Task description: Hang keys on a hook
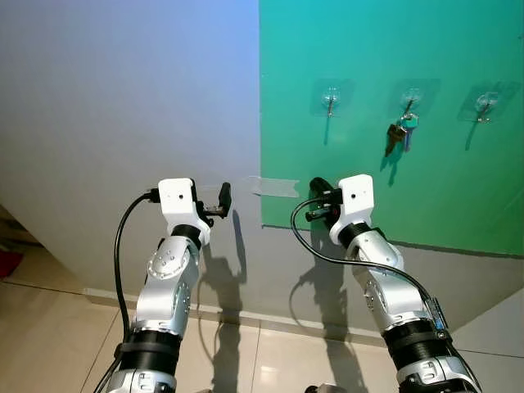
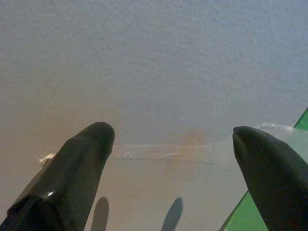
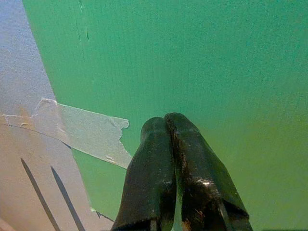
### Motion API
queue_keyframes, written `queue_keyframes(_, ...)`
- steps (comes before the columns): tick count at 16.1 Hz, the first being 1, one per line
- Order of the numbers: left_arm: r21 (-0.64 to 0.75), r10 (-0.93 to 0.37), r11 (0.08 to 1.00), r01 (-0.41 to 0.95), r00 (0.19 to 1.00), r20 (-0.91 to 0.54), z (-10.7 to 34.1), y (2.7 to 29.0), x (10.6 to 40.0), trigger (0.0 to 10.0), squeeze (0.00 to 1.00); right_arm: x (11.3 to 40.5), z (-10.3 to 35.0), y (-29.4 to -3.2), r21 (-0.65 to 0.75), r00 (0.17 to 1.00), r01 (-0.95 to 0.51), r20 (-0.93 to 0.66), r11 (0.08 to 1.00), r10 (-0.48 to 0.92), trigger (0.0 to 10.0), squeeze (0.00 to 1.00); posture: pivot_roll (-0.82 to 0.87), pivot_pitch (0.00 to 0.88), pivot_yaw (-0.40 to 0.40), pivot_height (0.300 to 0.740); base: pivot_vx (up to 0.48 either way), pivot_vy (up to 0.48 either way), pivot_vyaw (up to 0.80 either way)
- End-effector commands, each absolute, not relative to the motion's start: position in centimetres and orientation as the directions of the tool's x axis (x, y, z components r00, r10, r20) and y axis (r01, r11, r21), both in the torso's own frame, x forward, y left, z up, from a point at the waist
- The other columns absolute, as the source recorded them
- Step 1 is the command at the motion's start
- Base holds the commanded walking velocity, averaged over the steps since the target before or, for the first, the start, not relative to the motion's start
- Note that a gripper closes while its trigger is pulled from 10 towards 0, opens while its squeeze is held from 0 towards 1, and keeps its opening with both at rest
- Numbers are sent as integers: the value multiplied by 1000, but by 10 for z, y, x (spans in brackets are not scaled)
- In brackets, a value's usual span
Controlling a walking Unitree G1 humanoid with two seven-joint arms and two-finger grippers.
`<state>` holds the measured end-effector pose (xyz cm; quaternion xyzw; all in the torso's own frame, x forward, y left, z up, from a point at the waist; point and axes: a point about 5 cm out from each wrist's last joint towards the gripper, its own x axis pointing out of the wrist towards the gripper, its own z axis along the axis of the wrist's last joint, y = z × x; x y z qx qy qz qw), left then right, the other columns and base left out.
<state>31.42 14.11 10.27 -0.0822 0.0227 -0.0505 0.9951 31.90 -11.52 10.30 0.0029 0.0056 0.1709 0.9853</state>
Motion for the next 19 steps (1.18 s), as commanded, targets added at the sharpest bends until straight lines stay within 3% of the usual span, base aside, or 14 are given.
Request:
queue_keyframes(1, -166, -99, 982, 93, 995, -27, 106, 143, 317, 10000, 0, 321, 107, -119, 5, 950, -311, -2, 950, 311, 10000, 0, -66, 0, 54, 740, 0, 0, 0)
queue_keyframes(10, -175, -93, 981, 89, 996, -13, 108, 141, 318, 10000, 0, 322, 106, -122, 10, 954, -301, -9, 954, 301, 10000, 0, -69, 0, 50, 740, -119, 0, 0)
queue_keyframes(14, -188, -166, 969, 159, 986, -18, 103, 126, 311, 10000, 0, 320, 104, -123, 12, 954, -300, -10, 954, 300, 10000, 0, -71, 0, 57, 740, 0, 0, 0)
queue_keyframes(19, -198, -184, 963, 181, 983, 3, 108, 127, 312, 10000, 0, 321, 104, -127, -2, 955, -295, -12, 955, 295, 10000, 0, -71, 0, 58, 740, 0, 0, 0)
